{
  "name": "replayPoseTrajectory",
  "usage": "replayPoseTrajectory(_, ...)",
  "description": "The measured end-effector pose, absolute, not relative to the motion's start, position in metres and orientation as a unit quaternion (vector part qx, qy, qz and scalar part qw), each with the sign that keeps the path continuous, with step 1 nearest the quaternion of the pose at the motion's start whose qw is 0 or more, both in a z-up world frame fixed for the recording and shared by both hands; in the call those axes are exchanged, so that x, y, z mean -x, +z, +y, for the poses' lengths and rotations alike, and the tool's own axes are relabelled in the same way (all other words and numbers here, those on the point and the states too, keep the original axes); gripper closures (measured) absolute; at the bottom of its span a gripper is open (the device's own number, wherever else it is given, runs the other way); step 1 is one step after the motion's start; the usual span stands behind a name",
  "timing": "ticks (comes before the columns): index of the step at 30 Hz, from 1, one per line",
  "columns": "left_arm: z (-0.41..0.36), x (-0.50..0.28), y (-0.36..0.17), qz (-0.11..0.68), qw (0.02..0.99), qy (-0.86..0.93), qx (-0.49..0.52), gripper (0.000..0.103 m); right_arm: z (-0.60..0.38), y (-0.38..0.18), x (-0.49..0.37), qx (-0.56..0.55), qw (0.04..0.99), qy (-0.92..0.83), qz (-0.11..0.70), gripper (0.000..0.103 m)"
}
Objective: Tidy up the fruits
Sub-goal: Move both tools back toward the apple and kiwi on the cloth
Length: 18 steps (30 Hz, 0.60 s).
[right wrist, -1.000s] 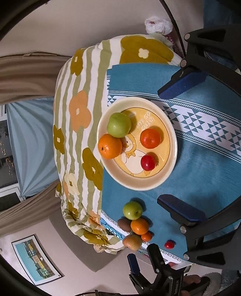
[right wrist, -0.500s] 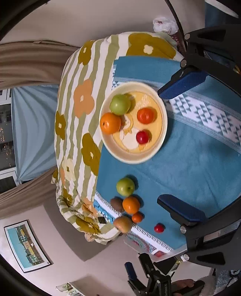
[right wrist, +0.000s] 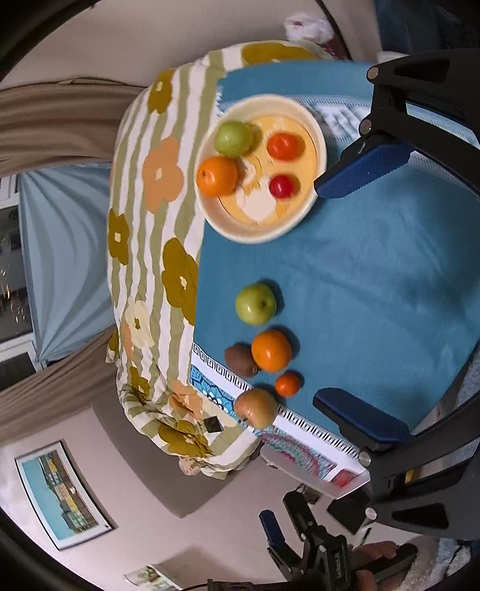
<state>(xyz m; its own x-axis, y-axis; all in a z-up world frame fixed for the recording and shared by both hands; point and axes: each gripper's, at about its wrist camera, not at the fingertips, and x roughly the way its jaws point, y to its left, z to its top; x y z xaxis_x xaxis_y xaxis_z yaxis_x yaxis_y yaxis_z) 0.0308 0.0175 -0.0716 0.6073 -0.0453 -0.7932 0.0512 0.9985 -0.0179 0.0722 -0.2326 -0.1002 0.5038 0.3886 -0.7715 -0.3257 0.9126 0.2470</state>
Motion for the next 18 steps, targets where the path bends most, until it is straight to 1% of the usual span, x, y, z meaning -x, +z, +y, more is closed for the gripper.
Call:
replayPoseTrajectory(9,0.062,-0.071,-0.097,0.461,0.883,-0.089,-0.023,0.000,-0.177,-0.118,-0.081,-0.058,0.864,0.157,0.475,0.000)
replayPoseTrajectory(18,0.077,-0.122,-0.141,0.477,0.863,-0.158,-0.045,0.000,-0.141,-0.151,-0.098,-0.095,0.861,0.104,0.489,0.001)
